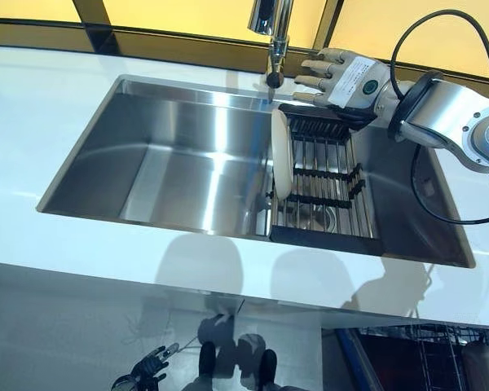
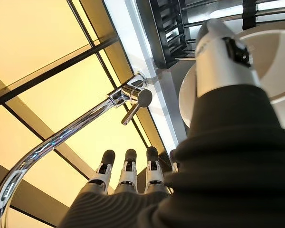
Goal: Take plates into dishwasher
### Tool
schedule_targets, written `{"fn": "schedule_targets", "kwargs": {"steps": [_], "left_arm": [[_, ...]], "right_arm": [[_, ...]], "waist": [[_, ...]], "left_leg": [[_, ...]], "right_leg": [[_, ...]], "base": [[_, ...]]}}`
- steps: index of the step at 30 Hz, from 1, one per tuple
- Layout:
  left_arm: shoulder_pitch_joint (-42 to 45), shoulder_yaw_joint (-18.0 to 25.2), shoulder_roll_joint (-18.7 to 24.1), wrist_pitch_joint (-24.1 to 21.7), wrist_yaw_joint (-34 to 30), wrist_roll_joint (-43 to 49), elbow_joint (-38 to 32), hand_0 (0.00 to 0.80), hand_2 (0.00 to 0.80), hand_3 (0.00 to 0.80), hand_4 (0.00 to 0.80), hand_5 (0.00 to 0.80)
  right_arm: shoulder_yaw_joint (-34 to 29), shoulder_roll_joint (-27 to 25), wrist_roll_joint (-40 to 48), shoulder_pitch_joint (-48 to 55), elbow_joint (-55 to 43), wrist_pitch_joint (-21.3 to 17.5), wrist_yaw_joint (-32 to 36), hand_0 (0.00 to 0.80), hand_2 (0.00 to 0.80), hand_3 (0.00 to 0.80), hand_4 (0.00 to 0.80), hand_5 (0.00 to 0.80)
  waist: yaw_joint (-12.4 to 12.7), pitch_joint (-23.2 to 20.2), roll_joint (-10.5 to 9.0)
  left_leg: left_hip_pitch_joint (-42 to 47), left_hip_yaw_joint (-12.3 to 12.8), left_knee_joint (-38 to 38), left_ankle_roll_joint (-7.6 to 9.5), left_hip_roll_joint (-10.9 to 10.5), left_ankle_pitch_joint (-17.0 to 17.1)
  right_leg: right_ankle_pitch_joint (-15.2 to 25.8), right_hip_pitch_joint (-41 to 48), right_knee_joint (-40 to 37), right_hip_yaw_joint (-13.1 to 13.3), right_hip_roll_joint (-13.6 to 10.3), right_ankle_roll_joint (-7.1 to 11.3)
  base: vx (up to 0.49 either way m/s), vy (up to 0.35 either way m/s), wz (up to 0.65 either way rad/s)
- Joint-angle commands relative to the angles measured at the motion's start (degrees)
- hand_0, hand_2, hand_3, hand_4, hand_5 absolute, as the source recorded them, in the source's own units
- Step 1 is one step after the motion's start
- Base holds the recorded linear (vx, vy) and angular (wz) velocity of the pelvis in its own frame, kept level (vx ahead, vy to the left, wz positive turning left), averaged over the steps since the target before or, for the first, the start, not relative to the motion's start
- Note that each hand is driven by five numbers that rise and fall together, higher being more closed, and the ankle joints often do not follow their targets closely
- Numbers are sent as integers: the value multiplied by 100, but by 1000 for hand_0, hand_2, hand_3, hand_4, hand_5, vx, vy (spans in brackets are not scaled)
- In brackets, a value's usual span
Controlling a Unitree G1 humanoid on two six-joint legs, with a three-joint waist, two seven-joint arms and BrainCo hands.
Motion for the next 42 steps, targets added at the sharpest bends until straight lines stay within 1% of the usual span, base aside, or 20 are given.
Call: {"fn": "schedule_targets", "kwargs": {"steps": [1, 5, 11, 16, 23, 32, 42], "left_arm": [[20, -9, 166, -205, -52, -135, 7, 0, 0, 0, 0, 0], [41, 109, 137, -253, -40, -243, -10, 0, 0, 0, 0, 0], [61, 225, 222, -212, 350, -185, -15, 0, 0, 0, 0, 0], [89, 295, 287, -237, 366, -149, 89, 0, 0, 0, 0, 0], [161, 272, 255, -389, 381, -134, 127, 0, 0, 0, 0, 0], [140, 259, 252, -397, 389, -175, 100, 0, 0, 0, 0, 0], [121, 187, 279, -434, 327, -217, 107, 0, 0, 0, 0, 0]], "right_arm": [[90, -1, 236, -573, 80, 274, -5, 0, 0, 0, 0, 0], [55, 12, 336, -539, -64, 292, 86, 0, 0, 0, 0, 0], [52, 26, 389, -561, -243, 398, 189, 0, 0, 0, 0, 0], [223, 40, 518, -710, -298, 486, 257, 0, 0, 0, 0, 0], [347, 99, 489, -752, -210, 583, 232, 0, 0, 0, 0, 0], [300, 37, 528, -677, -304, 587, 319, 0, 0, 0, 0, 0], [313, 98, 405, -497, -250, 489, 383, 0, 0, 0, 0, 0]], "waist": [[66, -104, -221], [84, -84, -224], [108, 13, -186], [128, 101, -170], [185, 247, -172], [193, 305, -209], [207, 379, -199]], "left_leg": [[-11, 263, -20, 185, -238, -292], [-18, 250, -20, 188, -245, -287], [-79, 213, -20, 184, -250, -263], [-109, 175, -20, 184, -262, -235], [-182, 115, -20, 176, -276, -187], [-196, 95, -20, 189, -275, -187], [-204, 90, -20, 184, -263, -178]], "right_leg": [[-241, 25, -9, 30, 146, 277], [-243, 22, -9, 15, 143, 273], [-244, -22, -9, 21, 138, 258], [-238, -58, 12, 15, 129, 259], [-222, -121, 37, -60, 98, 259], [-222, -162, 80, -73, 79, 264], [-202, -174, 74, -88, 68, 275]], "base": [[0, 0, 0], [0, 0, 0], [-3, 13, 4], [6, 23, 10], [0, 14, 9], [2, 1, 1], [0, 0, 0]]}}
